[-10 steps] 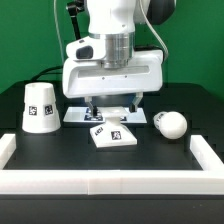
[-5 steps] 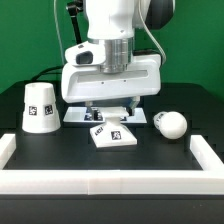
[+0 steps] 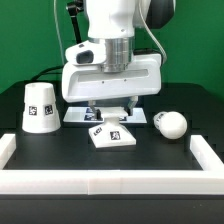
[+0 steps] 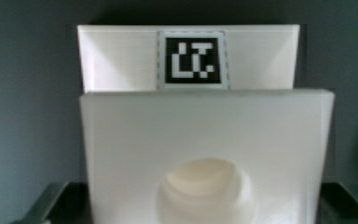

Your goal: Assemble lamp

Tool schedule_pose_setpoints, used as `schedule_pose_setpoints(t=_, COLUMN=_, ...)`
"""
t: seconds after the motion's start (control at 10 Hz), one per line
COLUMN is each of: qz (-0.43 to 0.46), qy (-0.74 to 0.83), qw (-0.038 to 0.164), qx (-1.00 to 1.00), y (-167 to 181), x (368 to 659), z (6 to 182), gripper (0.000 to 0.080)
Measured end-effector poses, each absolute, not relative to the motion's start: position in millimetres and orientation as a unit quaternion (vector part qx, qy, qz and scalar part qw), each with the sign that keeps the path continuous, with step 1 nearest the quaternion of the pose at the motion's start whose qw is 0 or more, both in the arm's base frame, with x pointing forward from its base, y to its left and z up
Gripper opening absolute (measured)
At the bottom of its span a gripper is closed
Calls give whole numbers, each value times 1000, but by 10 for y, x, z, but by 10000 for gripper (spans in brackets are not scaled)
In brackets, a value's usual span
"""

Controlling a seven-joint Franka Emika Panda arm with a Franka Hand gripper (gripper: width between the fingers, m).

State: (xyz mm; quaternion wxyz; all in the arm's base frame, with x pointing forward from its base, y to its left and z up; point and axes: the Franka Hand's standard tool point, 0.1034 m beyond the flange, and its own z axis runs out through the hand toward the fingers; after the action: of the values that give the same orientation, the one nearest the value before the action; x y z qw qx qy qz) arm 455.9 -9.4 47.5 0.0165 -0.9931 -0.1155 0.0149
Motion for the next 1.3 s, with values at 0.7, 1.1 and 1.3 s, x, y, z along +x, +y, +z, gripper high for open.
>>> schedule_pose_setpoints(t=0.7, qz=-6, qy=-108, qw=18, qx=-994, y=137, x=4951, z=476, gripper=535)
schedule_pose_setpoints(t=1.1, qz=-30, qy=-72, qw=21, qx=-997, y=468, x=5404, z=483, gripper=535)
schedule_pose_setpoints(t=1.3, qz=-41, qy=-51, qw=24, qx=-998, y=604, x=5610, z=487, gripper=536)
